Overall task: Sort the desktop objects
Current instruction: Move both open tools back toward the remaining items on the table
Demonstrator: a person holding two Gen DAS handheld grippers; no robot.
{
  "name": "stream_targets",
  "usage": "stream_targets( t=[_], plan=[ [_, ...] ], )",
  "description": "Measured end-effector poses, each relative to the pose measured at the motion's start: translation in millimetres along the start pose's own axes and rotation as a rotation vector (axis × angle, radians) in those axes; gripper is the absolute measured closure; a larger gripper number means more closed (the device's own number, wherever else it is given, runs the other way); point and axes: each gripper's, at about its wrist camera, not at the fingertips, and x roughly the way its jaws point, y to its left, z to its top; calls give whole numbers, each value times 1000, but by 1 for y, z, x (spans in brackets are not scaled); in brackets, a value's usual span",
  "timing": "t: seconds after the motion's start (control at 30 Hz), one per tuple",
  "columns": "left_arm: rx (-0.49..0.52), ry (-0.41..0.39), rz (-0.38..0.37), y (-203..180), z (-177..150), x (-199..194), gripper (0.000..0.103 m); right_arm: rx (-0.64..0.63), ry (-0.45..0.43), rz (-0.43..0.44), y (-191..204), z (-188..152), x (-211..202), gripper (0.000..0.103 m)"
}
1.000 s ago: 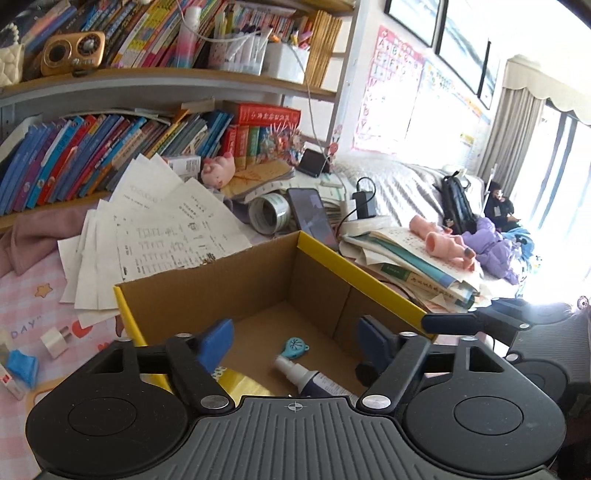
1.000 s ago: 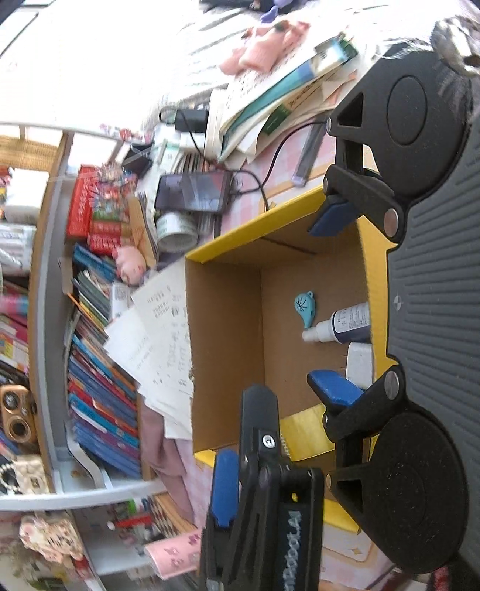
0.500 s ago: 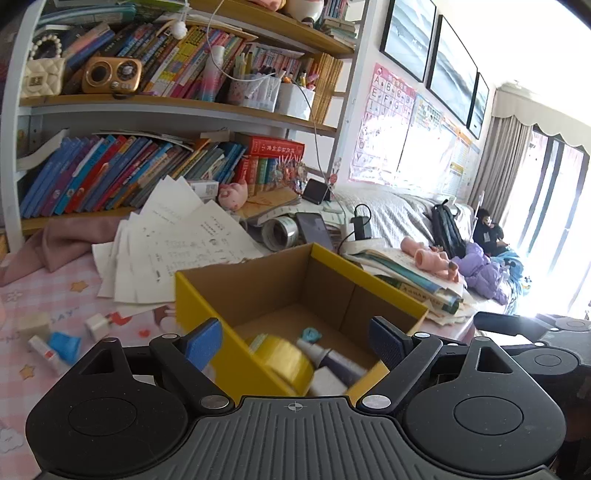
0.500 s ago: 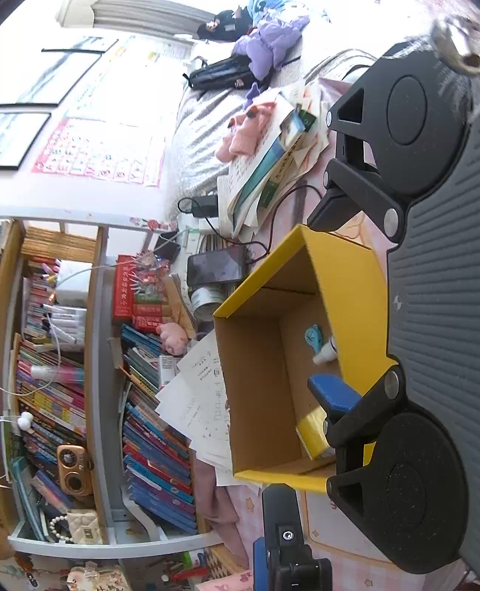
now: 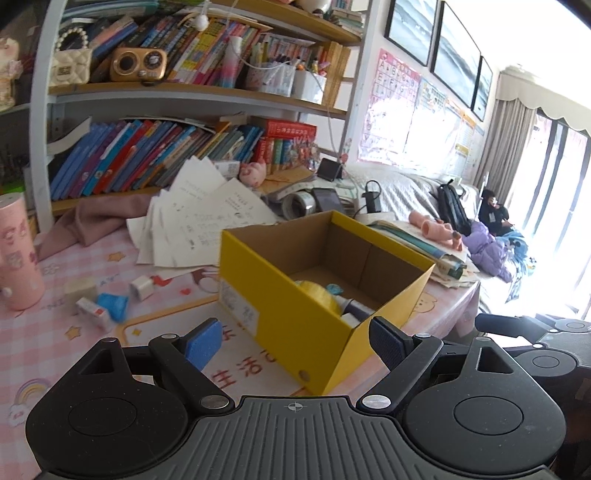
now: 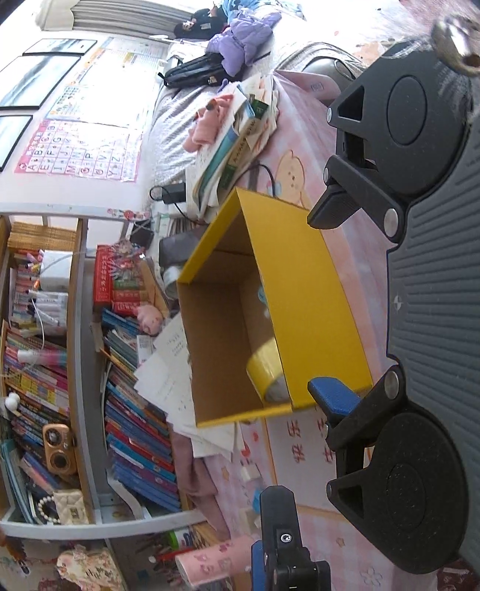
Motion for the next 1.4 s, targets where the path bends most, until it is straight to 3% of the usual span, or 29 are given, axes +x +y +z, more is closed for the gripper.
stream_targets(
  t=[0.3, 0.63, 0.8, 1.07, 1.4],
  plan=[
    [-46, 4, 45, 18, -9, -19, 11, -51, 24, 52, 26, -6, -7, 14],
    [-140, 102, 160, 49, -26, -25, 10, -122, 96, 128, 58, -12, -1, 13],
    [-160, 119, 161, 52, -28, -24, 10, -188, 125, 157, 70, -17, 0, 10],
    [-161, 136, 172, 56, -31, -26, 10, -181, 150, 158, 74, -18, 3, 10],
    [-241, 129, 277, 85, -41, -51, 10, -250, 156, 252, 106, -16, 8, 10]
  ],
)
